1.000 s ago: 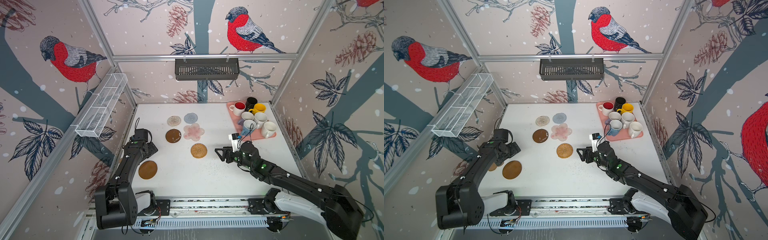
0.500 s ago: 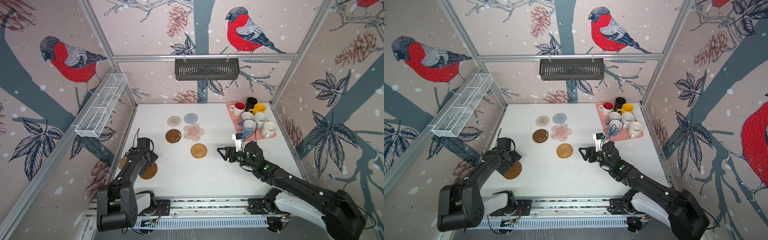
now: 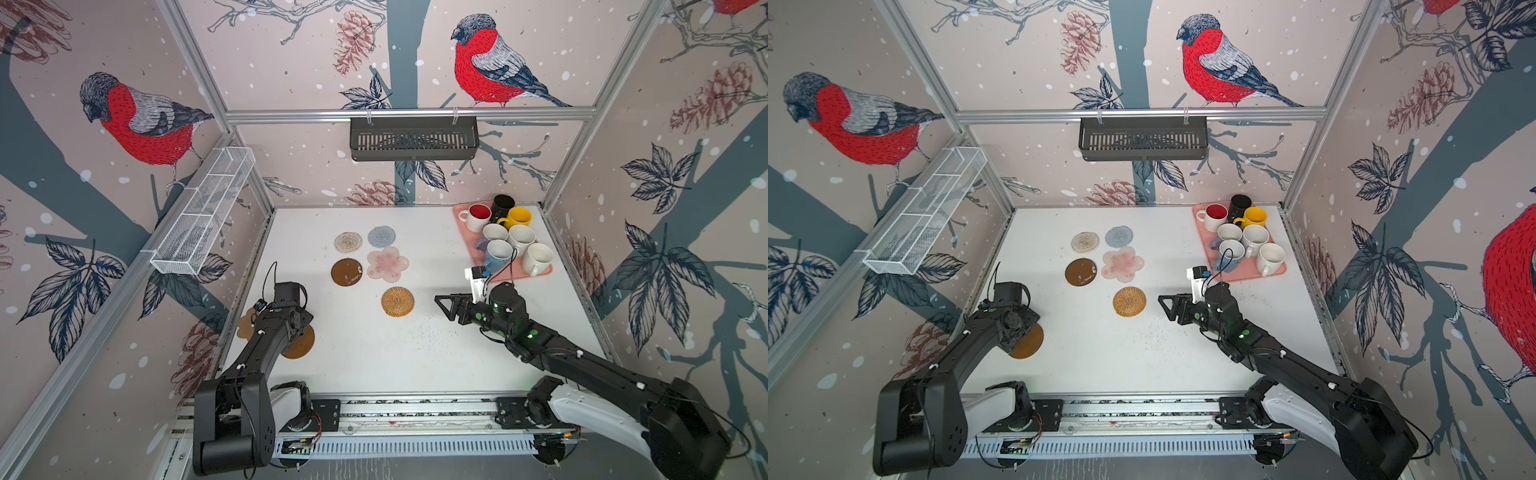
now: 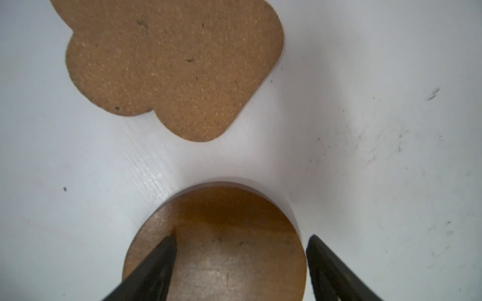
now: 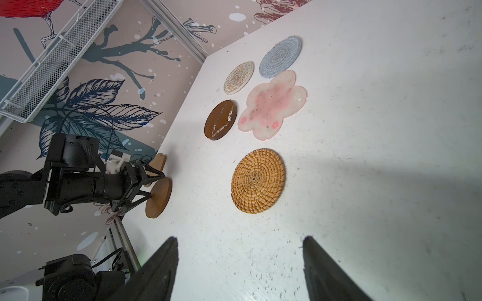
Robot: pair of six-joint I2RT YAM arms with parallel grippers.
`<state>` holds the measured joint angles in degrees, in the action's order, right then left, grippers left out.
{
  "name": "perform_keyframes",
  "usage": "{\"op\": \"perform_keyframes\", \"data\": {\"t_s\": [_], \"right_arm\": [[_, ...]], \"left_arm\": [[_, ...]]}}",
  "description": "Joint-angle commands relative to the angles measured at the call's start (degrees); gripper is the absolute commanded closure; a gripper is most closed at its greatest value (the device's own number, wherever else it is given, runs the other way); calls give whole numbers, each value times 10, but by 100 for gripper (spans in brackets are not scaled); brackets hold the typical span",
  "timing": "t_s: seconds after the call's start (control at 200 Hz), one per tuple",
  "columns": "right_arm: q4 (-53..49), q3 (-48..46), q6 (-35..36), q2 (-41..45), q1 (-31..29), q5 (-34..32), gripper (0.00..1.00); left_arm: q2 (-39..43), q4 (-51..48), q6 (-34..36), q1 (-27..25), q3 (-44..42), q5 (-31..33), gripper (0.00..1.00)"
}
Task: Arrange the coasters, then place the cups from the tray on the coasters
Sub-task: 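Lower the left gripper and pinch the edge of the round light-brown wooden coaster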
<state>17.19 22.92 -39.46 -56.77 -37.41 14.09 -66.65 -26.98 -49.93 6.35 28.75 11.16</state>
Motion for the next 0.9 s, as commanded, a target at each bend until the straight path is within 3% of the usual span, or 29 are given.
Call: {"op": "perform_keyframes", "data": {"t_s": [0.0,0.285,0.5,0.69,0.896], "right_arm": [[18,0,-5,-1,1,5,25],[18,0,-5,-4,6,7,25],[20,-1,-6,-3,6,11,25],[20,-1,-7,-3,8,14,25],[23,-3,-9,-4,9,18,25]], "left_arm": [[-5,22,-17,2,-21,-68,23],[-10,12,-5,2,-18,-83,27],[-11,-86,-22,2,47,12,22],[20,-107,-67,2,33,66,19],[21,-84,-99,10,-8,60,17]]}}
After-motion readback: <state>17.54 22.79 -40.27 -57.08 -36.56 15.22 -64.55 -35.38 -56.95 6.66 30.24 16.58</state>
